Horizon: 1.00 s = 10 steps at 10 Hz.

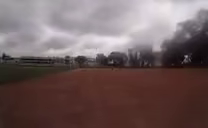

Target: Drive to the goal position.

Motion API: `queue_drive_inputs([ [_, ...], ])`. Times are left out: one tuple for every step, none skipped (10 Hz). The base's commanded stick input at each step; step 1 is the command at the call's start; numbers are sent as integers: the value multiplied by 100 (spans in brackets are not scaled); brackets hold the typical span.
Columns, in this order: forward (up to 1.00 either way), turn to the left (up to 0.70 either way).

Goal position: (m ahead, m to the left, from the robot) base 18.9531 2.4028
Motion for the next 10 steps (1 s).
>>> queue_drive_inputs([
  [70,0],
  [70,0],
  [70,0],
  [70,0],
  [70,0],
  [70,0],
  [70,0],
  [70,0],
  [70,0],
  [70,0],
])
